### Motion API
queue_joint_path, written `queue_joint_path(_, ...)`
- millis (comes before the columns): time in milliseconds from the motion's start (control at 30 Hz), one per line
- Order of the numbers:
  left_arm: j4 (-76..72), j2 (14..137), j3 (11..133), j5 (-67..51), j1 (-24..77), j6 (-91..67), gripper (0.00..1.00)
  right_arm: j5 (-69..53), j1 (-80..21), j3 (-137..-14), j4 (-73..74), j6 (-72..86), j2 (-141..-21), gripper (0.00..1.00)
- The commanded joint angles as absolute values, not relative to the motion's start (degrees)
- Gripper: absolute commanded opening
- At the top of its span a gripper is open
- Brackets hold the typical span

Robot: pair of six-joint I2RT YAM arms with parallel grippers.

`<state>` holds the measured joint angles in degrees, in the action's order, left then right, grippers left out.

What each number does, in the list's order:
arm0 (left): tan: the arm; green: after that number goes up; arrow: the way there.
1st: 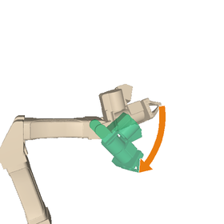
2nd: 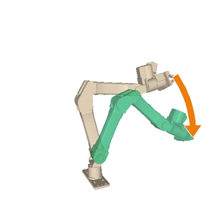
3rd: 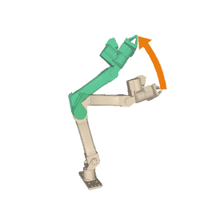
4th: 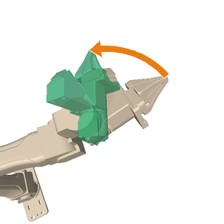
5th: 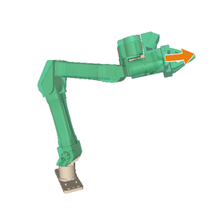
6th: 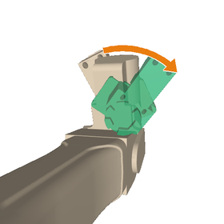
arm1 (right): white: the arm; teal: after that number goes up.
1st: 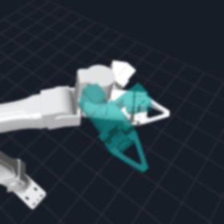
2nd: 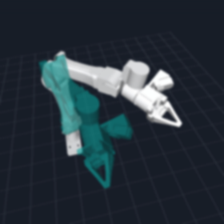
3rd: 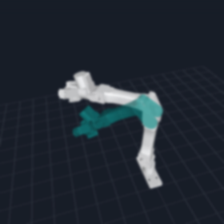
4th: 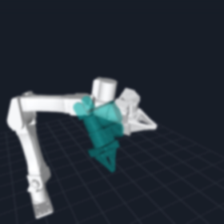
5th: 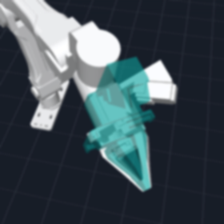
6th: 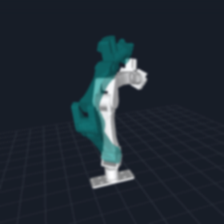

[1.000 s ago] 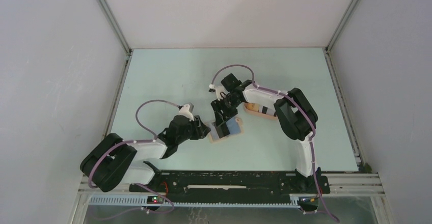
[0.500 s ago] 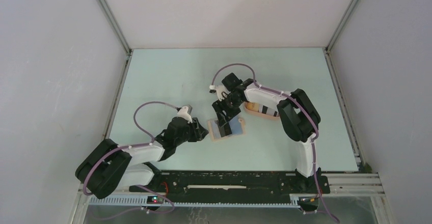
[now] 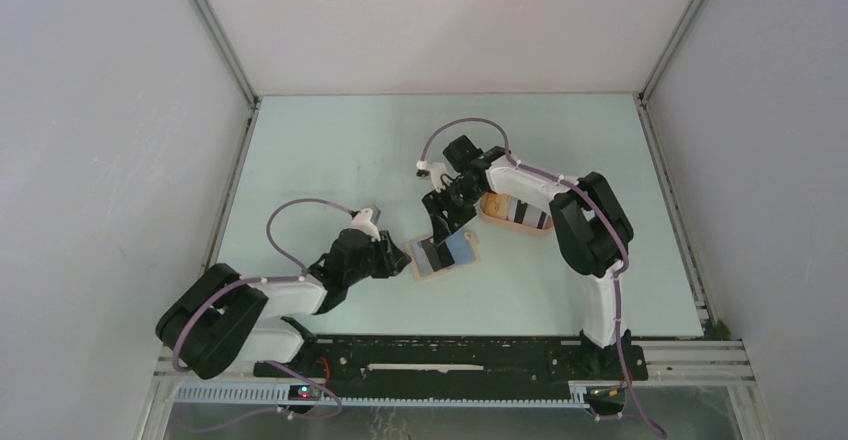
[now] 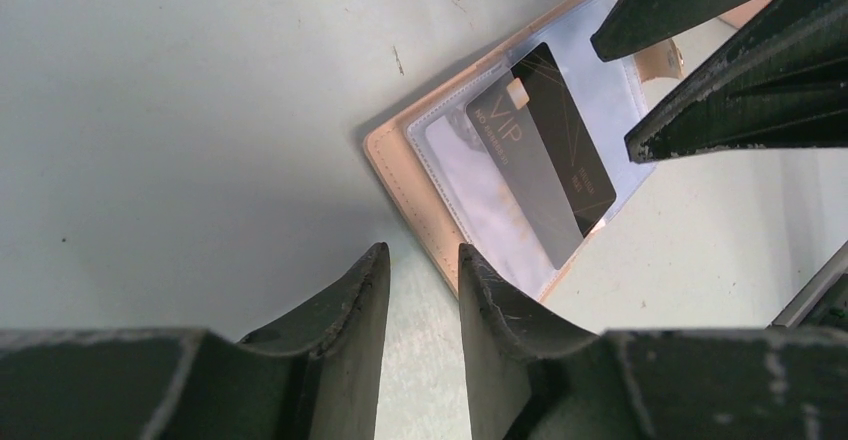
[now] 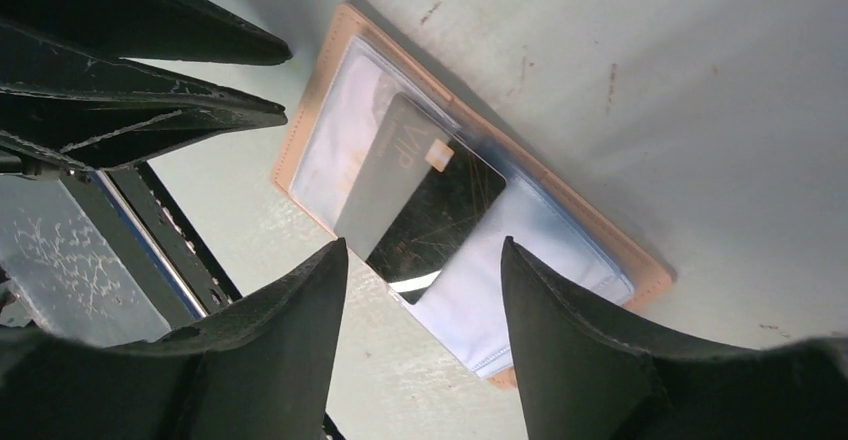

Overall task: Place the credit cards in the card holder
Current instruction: Insert the credit card into the card holder.

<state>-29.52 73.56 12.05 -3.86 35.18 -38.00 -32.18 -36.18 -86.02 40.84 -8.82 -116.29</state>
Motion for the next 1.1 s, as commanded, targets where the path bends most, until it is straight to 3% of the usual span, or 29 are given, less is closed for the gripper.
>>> queue_joint_path(0,-27.3,75.9,12.4,-4.9,35.1,-37.3,0.37,-29.9,-35.4,-88.1,42.1,-10.9,-112.5,0.64)
queue_joint_path(200,-27.9,76.8,12.0,-5.1,35.2,-37.5,0.31,-26.7,-35.7,-88.1,43.9,-11.0,-114.1,0.18)
queue_joint_path(300,-28.5,77.7,12.1,-5.7,35.2,-37.6,0.29,-24.6,-36.2,-88.4,44.4,-10.9,-115.6,0.08)
queue_joint_path(733,-32.6,82.4,12.6,-9.6,35.2,-38.5,0.18,-23.3,-39.9,-89.2,44.6,-10.3,-120.5,0.03)
queue_joint_path(1067,-34.3,84.1,13.0,-11.4,35.2,-39.1,0.16,-33.2,-40.7,-88.9,43.7,-9.1,-119.2,0.03)
